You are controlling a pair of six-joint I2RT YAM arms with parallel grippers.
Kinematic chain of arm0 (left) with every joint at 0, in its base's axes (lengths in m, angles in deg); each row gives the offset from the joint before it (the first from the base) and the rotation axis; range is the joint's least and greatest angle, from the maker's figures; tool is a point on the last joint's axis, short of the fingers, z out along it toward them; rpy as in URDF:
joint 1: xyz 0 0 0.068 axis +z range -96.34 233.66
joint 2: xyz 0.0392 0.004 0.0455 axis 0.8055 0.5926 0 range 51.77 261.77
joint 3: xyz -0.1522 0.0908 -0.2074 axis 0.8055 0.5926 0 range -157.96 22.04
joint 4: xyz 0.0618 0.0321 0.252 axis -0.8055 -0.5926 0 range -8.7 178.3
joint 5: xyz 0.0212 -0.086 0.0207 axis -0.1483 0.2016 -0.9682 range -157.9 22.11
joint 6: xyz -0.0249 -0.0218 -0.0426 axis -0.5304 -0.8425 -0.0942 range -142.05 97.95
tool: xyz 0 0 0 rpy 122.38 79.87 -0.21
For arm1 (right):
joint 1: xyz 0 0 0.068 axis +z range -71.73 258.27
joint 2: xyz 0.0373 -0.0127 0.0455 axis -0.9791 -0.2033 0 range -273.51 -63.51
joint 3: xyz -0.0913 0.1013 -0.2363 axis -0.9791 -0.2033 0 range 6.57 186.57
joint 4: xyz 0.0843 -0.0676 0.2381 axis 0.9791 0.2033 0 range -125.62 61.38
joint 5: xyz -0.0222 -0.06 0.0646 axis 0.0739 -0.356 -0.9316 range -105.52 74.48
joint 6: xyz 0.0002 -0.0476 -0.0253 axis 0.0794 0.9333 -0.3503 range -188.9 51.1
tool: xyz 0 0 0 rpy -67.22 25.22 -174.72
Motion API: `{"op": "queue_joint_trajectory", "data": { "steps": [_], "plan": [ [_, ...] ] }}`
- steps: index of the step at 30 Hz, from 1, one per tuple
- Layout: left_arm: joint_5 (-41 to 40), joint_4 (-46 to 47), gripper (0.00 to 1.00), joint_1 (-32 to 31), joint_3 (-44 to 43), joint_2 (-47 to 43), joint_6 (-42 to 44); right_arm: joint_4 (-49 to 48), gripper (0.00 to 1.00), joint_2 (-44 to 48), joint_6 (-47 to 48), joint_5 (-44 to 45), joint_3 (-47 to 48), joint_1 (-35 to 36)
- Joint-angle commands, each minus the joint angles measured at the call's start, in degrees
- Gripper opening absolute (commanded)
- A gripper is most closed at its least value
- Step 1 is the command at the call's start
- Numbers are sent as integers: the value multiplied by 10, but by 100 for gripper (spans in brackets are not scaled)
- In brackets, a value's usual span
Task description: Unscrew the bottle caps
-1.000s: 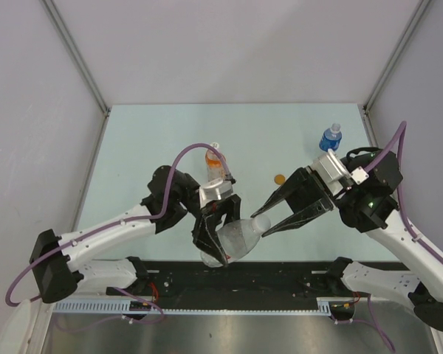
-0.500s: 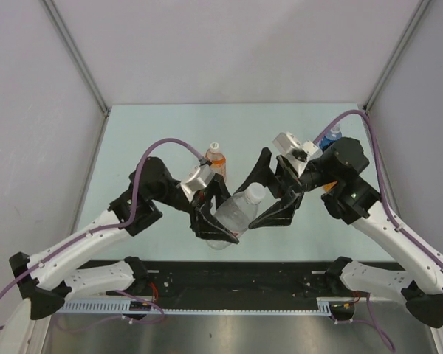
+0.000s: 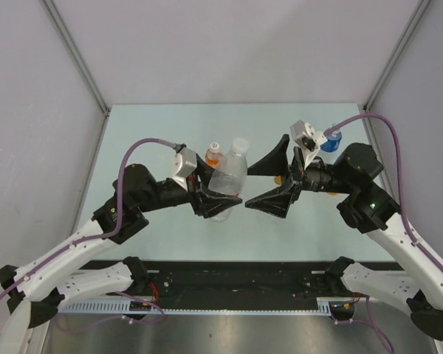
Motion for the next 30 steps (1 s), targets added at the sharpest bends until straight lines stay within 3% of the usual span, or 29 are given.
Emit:
{"op": "queue_joint_trajectory", "data": {
  "steps": [1,6,13,23,30],
  "plan": [
    [-204,-9,0,-2,13,-20,24,23,100,34,-5,162,8,6],
    [-367,-35,0,-45,23,-18,54,3,99,67,-63,356,8,28],
    [-540,-60,0,-141,21,18,120,-22,99,75,-103,491,8,79],
    [-672,-50,0,-213,16,65,146,-11,97,45,-112,649,12,154],
    [-694,-51,0,-225,12,79,148,3,87,35,-115,692,14,165]
  ]
}}
